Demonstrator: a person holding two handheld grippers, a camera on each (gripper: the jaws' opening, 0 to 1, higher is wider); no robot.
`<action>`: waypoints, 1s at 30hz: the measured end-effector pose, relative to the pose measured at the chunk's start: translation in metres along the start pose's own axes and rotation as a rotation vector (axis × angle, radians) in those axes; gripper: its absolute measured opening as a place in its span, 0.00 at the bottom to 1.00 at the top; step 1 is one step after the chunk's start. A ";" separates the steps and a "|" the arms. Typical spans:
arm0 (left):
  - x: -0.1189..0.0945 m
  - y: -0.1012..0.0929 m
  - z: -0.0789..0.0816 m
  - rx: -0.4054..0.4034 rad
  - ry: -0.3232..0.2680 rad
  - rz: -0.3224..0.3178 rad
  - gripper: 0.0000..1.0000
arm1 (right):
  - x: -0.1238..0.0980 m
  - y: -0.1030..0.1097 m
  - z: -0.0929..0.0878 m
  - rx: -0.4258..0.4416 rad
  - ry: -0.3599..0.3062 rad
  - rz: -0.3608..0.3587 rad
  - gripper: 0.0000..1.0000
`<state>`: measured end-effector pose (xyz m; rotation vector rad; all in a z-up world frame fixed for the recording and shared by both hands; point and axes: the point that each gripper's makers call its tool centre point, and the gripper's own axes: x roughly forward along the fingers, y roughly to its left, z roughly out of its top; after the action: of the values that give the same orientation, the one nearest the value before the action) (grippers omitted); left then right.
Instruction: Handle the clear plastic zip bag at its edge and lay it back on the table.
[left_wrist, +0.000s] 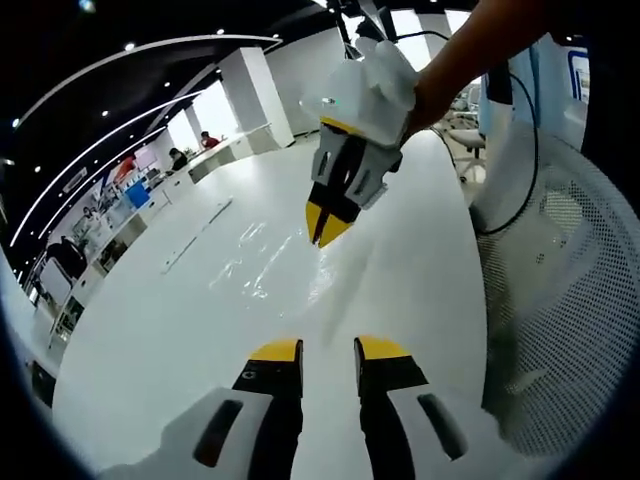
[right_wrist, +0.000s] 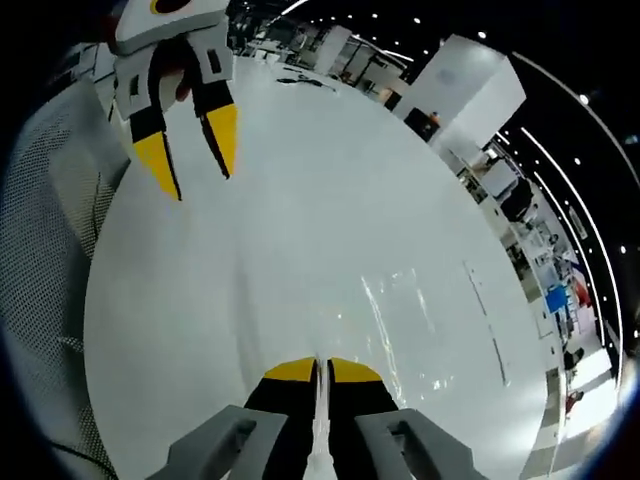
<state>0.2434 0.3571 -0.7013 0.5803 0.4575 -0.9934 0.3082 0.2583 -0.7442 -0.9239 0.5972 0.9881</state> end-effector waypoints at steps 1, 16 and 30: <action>0.000 0.000 0.000 -0.001 0.001 0.000 0.18 | 0.001 0.001 -0.001 0.000 0.004 0.002 0.00; -0.003 -0.002 -0.007 -0.002 0.011 0.006 0.20 | -0.001 0.016 -0.002 0.143 -0.005 0.069 0.18; -0.004 0.003 -0.005 -0.009 -0.005 0.025 0.23 | -0.017 0.018 0.002 0.237 -0.050 0.069 0.30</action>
<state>0.2434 0.3642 -0.7018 0.5744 0.4493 -0.9683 0.2846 0.2570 -0.7369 -0.6715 0.6913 0.9751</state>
